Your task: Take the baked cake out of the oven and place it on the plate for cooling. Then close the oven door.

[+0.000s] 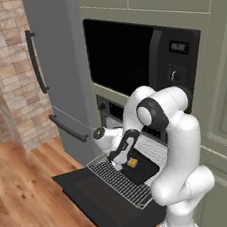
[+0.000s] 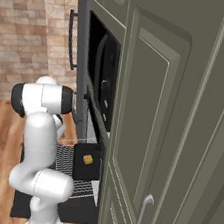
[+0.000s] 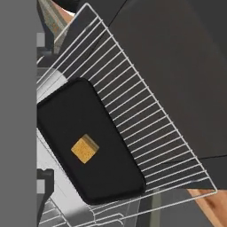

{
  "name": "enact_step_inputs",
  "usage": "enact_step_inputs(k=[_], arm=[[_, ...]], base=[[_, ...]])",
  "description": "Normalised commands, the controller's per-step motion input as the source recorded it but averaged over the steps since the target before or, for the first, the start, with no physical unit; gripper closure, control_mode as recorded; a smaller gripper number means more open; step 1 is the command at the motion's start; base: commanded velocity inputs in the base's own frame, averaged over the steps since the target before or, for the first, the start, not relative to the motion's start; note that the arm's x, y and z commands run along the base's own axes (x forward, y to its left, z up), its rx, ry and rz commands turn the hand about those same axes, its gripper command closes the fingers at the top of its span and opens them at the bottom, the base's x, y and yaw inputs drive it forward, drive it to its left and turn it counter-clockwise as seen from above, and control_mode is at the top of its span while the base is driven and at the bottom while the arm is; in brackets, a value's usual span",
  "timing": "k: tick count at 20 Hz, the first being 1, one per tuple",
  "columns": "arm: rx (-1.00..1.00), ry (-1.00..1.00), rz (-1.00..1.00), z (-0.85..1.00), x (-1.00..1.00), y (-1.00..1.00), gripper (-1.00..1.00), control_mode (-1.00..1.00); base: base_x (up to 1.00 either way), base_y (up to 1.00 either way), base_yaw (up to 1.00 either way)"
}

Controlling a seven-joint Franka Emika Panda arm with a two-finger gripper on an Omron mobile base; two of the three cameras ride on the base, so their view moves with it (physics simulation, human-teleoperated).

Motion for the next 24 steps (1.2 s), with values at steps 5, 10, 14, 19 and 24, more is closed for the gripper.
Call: enact_step_inputs(k=[5,10,14,19,24], arm=[[-0.11,0.00,0.00,-0.41,0.27,-0.13,-1.00,-1.00],[-0.06,0.00,0.00,-0.24,0.28,-0.21,-1.00,-1.00],[-0.01,0.03,0.03,-0.06,0.21,-0.36,-1.00,-1.00],[-0.05,0.08,0.06,-0.11,0.18,-0.33,-1.00,-1.00],[-0.11,0.07,0.08,-0.21,0.23,-0.28,-1.00,-1.00]], base=[[0.00,0.00,0.00],[0.00,0.00,0.00],[0.00,0.00,0.00],[0.00,0.00,0.00],[0.00,0.00,0.00]])
